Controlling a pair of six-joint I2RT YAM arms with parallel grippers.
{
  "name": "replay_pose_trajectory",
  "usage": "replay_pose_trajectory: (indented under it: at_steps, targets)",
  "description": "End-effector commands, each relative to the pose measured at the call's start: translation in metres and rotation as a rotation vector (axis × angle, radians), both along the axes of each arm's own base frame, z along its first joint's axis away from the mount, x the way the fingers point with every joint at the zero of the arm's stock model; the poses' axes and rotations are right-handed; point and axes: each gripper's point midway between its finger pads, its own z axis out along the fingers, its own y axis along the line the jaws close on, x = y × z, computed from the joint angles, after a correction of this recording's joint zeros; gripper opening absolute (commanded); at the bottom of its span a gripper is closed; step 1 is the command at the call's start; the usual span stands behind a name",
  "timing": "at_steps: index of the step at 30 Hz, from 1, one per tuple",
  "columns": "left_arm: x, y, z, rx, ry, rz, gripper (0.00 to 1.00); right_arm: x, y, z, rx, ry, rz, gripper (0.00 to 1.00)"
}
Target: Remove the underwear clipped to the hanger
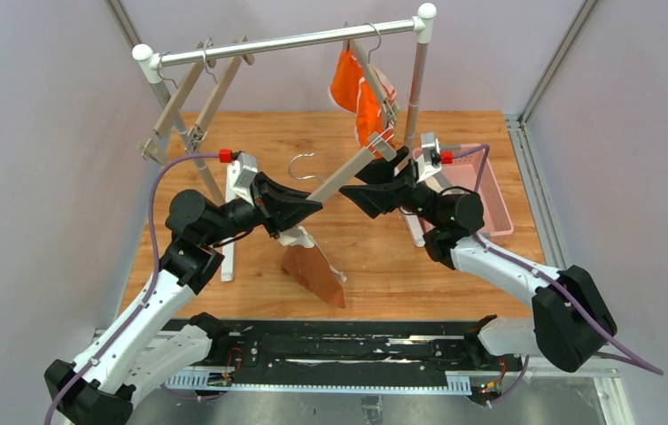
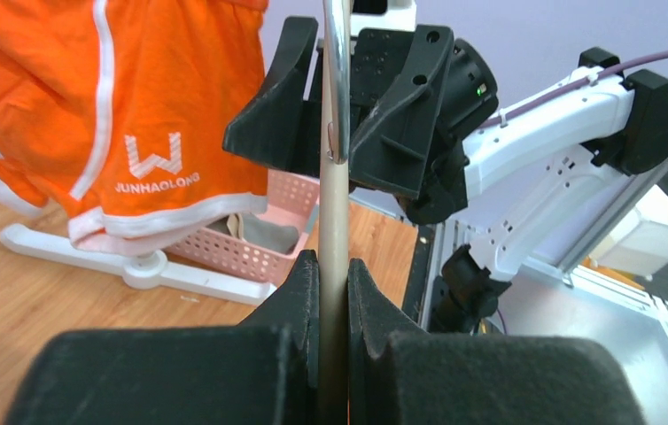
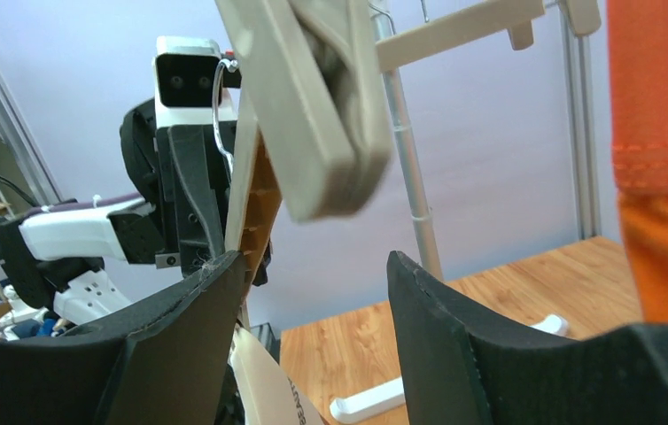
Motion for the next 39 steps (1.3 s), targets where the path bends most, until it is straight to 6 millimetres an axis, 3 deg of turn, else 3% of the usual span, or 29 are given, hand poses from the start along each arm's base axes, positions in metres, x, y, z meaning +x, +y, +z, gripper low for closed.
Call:
replay_pose_trajectory:
  at_steps: [1, 14, 27, 30, 34, 37, 39]
  targets:
    - [-0.002, -0.002, 0.016, -0.069, -0.041, 0.004, 0.00, -0.027, 0.001, 0.047, 0.128, -0.118, 0.087, 0.62]
    - [0.012, -0.004, 0.016, -0.071, -0.045, 0.045, 0.00, -0.040, 0.002, 0.054, 0.104, -0.155, 0.079, 0.61]
    - [0.002, -0.018, 0.010, -0.098, -0.018, -0.031, 0.00, -0.028, 0.016, 0.061, 0.104, -0.166, 0.077, 0.55]
    - [0.001, -0.022, 0.008, -0.098, -0.014, -0.044, 0.00, -0.027, 0.019, 0.060, 0.093, -0.162, 0.078, 0.48]
    - [-0.001, -0.027, 0.005, -0.092, -0.007, -0.057, 0.00, -0.026, 0.021, 0.059, 0.084, -0.162, 0.080, 0.28]
    - [-0.002, -0.029, 0.004, -0.091, 0.000, -0.062, 0.00, -0.026, 0.024, 0.058, 0.067, -0.157, 0.090, 0.03]
    - [-0.002, -0.030, 0.002, -0.090, 0.003, -0.062, 0.00, -0.027, 0.023, 0.059, 0.066, -0.162, 0.091, 0.00]
